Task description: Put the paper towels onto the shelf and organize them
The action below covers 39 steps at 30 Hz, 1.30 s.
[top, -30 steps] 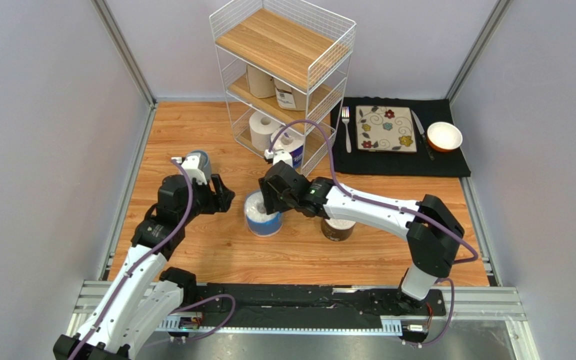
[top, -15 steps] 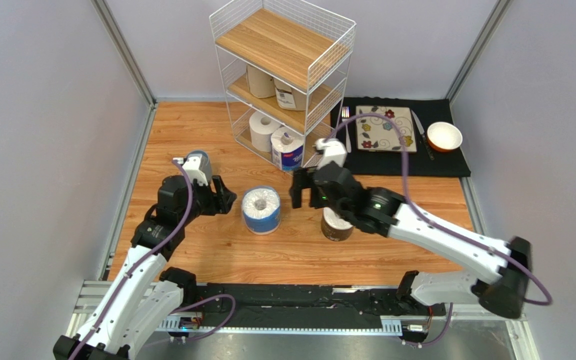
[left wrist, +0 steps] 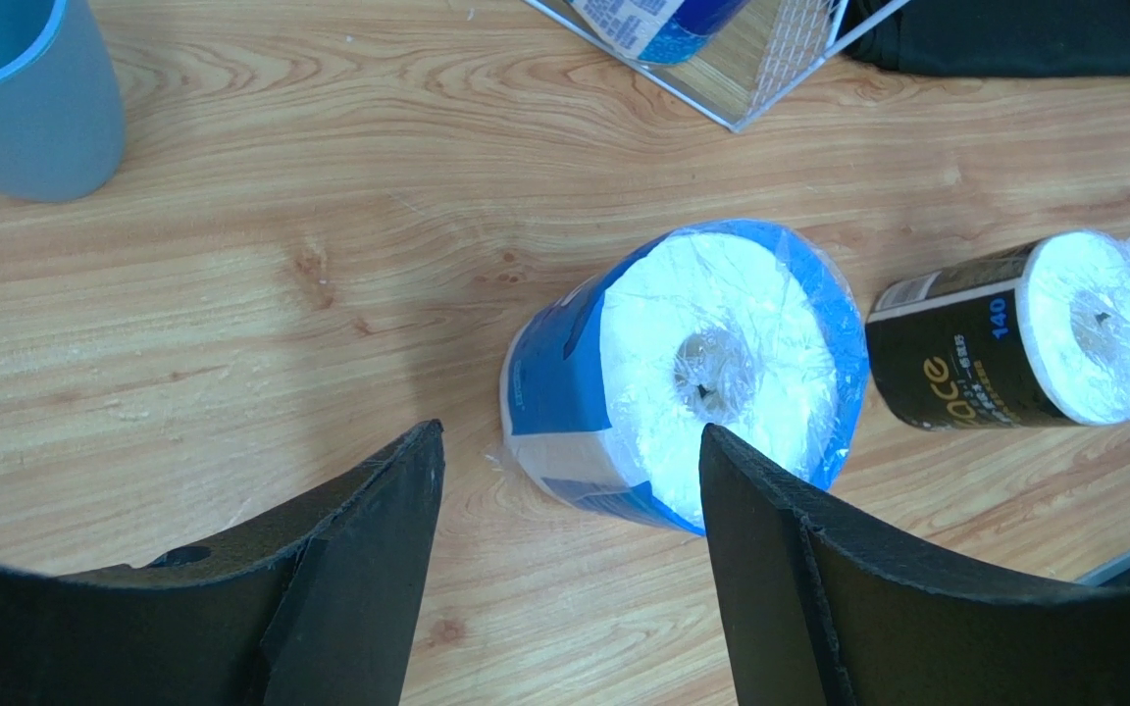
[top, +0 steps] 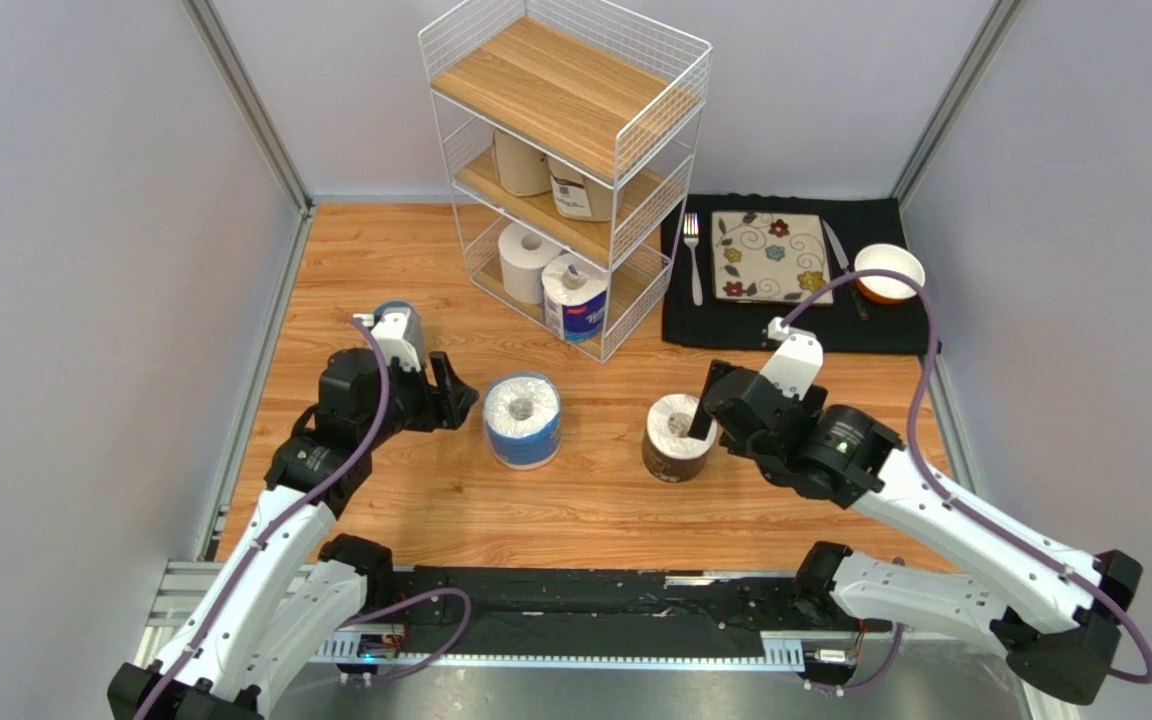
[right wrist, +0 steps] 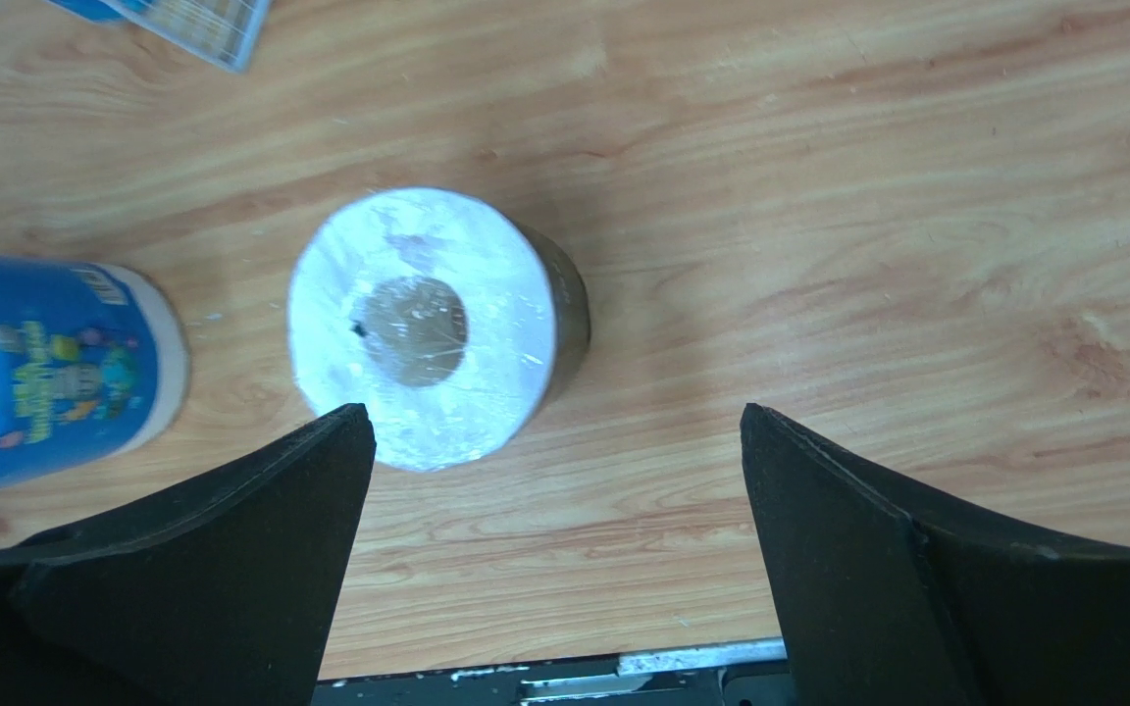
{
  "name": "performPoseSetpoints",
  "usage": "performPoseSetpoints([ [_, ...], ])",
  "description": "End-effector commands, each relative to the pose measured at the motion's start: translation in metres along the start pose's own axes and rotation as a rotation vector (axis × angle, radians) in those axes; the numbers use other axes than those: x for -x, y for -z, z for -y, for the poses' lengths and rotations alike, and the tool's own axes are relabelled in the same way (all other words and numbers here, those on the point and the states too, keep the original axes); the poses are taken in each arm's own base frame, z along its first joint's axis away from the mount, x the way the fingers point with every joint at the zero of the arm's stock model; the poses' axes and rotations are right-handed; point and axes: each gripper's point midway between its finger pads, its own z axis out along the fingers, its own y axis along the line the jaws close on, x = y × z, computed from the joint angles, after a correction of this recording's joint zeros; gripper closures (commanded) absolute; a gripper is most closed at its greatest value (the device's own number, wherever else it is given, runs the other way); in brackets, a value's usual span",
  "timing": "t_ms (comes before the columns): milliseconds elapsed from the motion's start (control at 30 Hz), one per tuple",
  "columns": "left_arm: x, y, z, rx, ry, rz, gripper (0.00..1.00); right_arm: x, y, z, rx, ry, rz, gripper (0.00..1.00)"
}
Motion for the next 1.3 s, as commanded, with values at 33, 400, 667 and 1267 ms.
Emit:
performPoseSetpoints([
  [33,0.009,0.001,0.008,-0.04,-0.024,0.022,0.27,-0.009,-0.011,0.0,-0.003,-0.073,-0.013,0.0],
  [400,0.0,-0.003,0.012,-0.075,-0.023,-0.001,0.27,-0.016,-0.034,-0.011,0.061,-0.108,-0.072,0.08],
  [667,-0.006,-0.015,0.014,-0.109,-0.003,0.0,0.28,-0.02,-0.039,-0.019,0.081,-0.098,-0.091,0.08],
  [1267,-0.024,-0.045,0.016,-0.11,-0.028,-0.05,0.29,-0.024,-0.05,-0.022,0.08,-0.059,-0.101,0.08],
])
